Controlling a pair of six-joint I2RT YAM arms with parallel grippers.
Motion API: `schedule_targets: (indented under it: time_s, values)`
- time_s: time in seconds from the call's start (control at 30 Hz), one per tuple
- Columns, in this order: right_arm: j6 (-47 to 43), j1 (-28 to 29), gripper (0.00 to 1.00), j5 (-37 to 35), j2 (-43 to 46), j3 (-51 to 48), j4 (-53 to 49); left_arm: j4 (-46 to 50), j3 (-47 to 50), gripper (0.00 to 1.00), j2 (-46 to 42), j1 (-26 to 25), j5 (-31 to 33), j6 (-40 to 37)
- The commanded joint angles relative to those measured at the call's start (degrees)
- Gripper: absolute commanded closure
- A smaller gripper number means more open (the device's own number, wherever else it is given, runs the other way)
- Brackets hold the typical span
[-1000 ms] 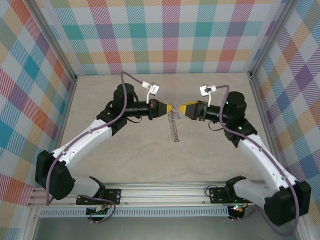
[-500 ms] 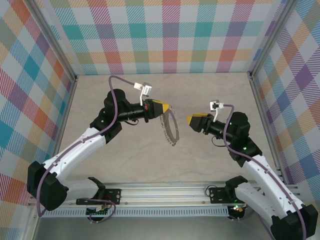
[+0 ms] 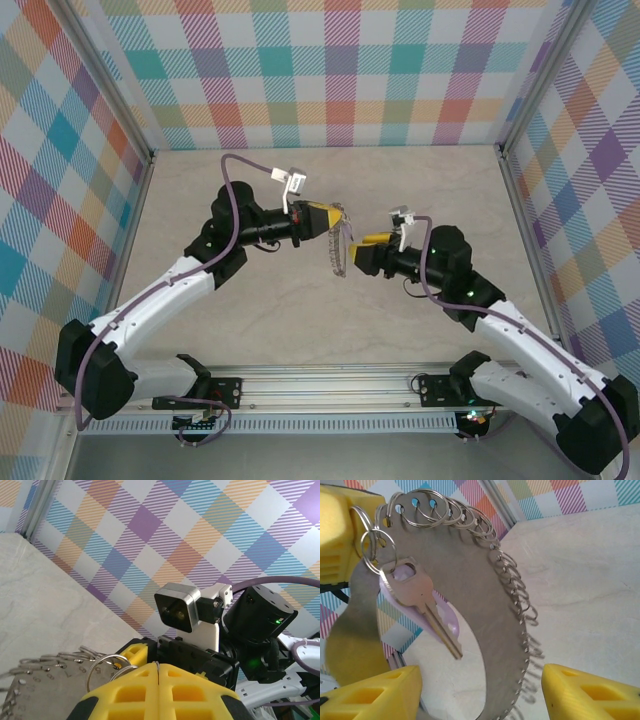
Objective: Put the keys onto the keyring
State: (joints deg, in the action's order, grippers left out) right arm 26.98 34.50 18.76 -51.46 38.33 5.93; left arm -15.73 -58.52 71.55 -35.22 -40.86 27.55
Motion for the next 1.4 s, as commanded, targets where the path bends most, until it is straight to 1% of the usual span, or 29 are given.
schedule_targets:
  time_s: [0.0,0.27,0.4,0.5,0.63,0.73,0.77,1.1,1.37]
  values:
    - [-2.0,0.5,0.35,-1.1,-0.8,3.0,4.0,-3.9,-0.6,1.0,0.4,-0.6,-0.7,0.6]
    - [-2.5,1.1,0.36,-0.4,-3.0,5.4,5.0,-5.0,-0.6,1.0,0.7,-1.3,-0.9,1.0]
    - [-2.8,1.5,0.42,0.2,-4.5,6.3,5.1,-5.1,-0.7,1.0,1.0,-1.5,-0.6,1.3]
    - [-3.1,1.9,0.56,0.7,-5.2,6.7,5.1,-5.7,-0.6,1.0,1.1,-1.5,-0.2,1.7]
    - [-3.4,2.2,0.81,1.2,-4.8,6.4,4.3,-6.9,0.0,1.0,0.7,-1.5,1.0,2.3]
    - [-3.2,2.5,0.97,1.4,-4.0,5.7,3.9,-8.3,0.7,1.0,0.2,-1.5,2.3,3.1]
    - [-3.2,2.4,1.0,1.5,-3.8,5.6,3.7,-8.7,1.0,1.0,0.0,-1.5,2.6,3.3]
    - [-2.6,4.1,1.0,2.3,-4.8,5.9,3.7,-13.9,4.0,1.0,-2.2,-1.5,6.5,5.8]
    - [-2.8,6.7,1.0,4.0,-9.1,8.8,4.0,-16.7,5.5,1.0,-2.3,-1.5,7.5,7.1]
